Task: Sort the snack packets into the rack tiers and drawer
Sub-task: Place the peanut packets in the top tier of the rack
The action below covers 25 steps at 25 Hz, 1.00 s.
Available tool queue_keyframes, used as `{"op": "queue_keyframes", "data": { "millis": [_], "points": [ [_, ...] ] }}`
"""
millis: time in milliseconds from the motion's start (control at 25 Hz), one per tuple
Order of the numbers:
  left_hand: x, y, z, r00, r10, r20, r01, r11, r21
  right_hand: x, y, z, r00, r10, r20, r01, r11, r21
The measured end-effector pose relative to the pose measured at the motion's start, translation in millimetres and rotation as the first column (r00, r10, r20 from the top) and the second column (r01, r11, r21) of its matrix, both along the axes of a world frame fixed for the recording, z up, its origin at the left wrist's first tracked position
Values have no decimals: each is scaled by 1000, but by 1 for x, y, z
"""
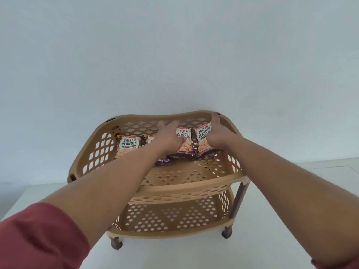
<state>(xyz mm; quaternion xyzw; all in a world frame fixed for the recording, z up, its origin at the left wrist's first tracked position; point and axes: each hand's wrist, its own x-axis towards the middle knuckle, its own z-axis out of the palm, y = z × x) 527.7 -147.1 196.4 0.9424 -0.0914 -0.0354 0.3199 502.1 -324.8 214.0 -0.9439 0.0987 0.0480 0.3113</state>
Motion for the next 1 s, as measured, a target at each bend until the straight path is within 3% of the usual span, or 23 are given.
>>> {"op": "queue_keyframes", "data": {
  "millis": [160,240,360,520,640,800,880,1000],
  "points": [
    [-1,3,-2,989,-63,131,7,919,394,0,-1,-4,998,53,-21,-54,997,-57],
    [2,5,-5,992,-99,81,43,854,518,1,-1,-7,997,73,-32,-76,992,-98],
    [4,7,-14,991,-99,-86,129,854,505,3,-1,-11,994,87,-70,-94,990,-105],
    [4,9,-17,984,-93,-152,156,861,484,7,-4,-11,994,89,-66,-89,996,7],
    [3,10,-17,984,-91,-155,159,845,510,5,1,-13,996,80,-42,-86,982,-165],
    [1,13,-16,984,-73,-165,149,842,519,1,8,-12,988,144,57,-106,896,-431],
    [0,14,-16,983,-58,-172,141,840,524,2,8,-12,984,170,59,-121,867,-483],
    [1,14,-17,981,-50,-188,143,842,521,7,8,-17,978,201,-49,-202,876,-438]
  ]
}}
